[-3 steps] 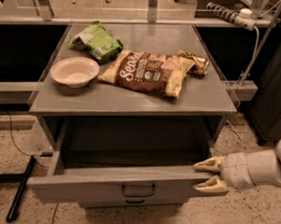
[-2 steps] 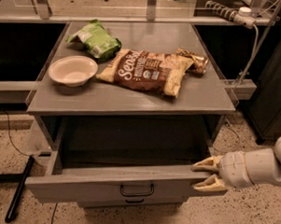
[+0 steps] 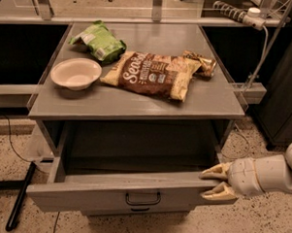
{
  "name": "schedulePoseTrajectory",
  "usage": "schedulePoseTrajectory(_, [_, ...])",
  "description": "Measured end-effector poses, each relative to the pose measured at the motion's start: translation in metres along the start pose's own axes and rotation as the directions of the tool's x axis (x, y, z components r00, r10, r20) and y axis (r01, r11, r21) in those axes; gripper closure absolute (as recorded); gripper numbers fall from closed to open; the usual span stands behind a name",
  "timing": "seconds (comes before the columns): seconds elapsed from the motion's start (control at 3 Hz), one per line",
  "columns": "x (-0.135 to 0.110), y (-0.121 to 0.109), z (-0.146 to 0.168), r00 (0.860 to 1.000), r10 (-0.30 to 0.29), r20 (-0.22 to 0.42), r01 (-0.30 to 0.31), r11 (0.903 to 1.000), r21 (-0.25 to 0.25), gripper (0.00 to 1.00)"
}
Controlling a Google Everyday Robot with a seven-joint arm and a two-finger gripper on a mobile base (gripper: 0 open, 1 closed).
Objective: Open top drawer
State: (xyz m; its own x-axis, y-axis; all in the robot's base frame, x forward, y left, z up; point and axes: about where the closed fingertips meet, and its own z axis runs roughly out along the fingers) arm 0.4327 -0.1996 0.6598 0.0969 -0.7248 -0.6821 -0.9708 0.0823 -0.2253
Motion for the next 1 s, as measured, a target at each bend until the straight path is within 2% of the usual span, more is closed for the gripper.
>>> schedulePoseTrajectory(0.33, [0.000,0.000,0.000,1.000,0.000,0.000,0.000,1.0000,0.000,0.35])
schedulePoseTrajectory(0.67, [0.002,0.014,-0.001,0.999,-0.036,0.033,0.037,0.9983,-0.045,0.12])
schedulePoseTrajectory(1.0, [0.001,0.028,-0.003,0.997,-0.055,0.053,0.059,0.9957,-0.071,0.12])
